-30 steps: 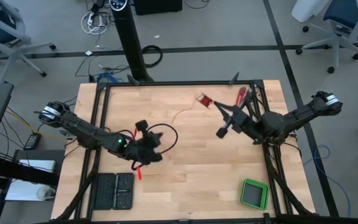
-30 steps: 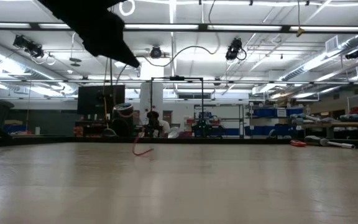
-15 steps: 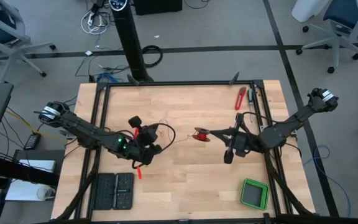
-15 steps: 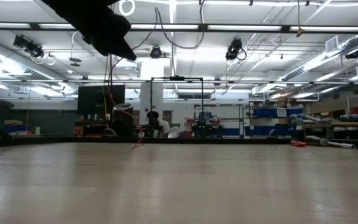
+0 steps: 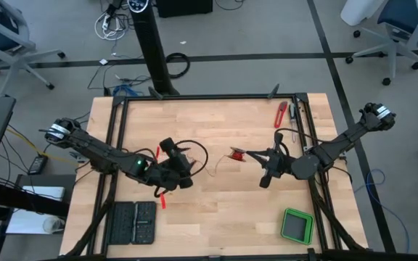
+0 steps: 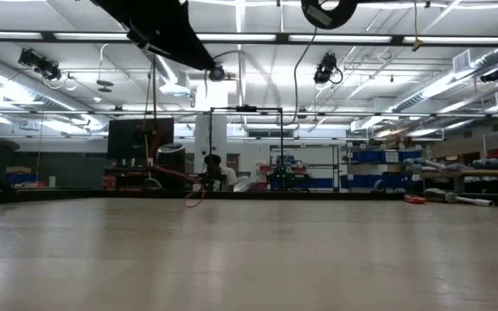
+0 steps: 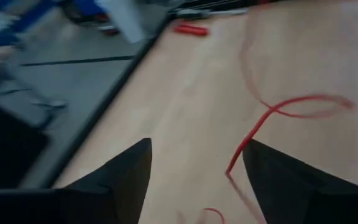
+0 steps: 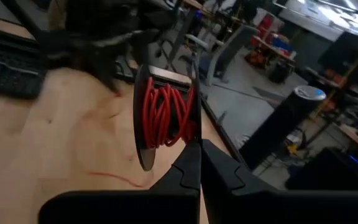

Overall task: Coil cords
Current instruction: Uncoil the red wire from the black spool

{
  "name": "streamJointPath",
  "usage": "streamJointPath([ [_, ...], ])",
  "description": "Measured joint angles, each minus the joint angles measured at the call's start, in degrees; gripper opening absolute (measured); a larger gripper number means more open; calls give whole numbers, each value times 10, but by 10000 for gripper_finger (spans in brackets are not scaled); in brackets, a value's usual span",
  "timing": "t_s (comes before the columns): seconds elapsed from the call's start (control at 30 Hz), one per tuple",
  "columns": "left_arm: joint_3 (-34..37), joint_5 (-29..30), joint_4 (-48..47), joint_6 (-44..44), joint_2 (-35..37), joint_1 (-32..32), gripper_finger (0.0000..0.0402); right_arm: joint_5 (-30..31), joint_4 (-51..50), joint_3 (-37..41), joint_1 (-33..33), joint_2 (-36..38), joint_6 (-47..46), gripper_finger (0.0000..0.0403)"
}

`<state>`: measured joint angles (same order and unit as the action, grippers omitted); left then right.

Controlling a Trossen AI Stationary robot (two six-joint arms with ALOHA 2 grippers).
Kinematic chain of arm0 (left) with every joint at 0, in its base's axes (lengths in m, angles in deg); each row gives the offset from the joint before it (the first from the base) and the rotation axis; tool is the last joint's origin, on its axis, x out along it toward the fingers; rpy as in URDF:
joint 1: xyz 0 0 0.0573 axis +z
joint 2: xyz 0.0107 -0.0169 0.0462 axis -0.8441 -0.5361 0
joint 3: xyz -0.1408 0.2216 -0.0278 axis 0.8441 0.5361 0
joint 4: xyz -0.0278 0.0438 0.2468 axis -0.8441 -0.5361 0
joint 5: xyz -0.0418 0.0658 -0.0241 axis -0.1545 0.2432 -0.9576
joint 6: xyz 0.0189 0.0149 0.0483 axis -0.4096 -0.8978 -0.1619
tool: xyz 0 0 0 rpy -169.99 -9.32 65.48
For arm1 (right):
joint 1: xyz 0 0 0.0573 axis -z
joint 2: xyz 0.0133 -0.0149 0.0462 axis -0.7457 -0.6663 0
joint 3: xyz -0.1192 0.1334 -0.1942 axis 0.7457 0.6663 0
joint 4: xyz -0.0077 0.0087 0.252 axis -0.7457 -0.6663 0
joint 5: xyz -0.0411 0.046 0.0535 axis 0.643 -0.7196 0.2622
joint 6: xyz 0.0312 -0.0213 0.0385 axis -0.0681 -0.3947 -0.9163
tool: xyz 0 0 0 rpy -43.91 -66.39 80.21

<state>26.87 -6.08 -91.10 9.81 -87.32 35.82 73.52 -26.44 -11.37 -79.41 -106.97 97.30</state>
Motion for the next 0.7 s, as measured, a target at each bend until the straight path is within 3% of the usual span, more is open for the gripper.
streamJointPath([
  [0.2, 0, -111, 41, 17, 0, 0, 257, 124, 16, 0, 23, 0, 0, 0],
  [0.27, 0, -149, 58, 19, 0, 0, 253, 131, 24, 0, 35, 0, 0, 0],
  [0.37, 0, -163, 82, 19, 0, 0, 250, 75, 43, 0, 48, 0, 0, 0],
  [0.47, 0, -127, 119, 32, 0, 0, 249, -10, 82, 0, 60, -3, 1, 0],
  [0.7, -1, -93, 192, 48, -13, 12, 249, -81, 208, 0, 70, -22, 67, 0],
])
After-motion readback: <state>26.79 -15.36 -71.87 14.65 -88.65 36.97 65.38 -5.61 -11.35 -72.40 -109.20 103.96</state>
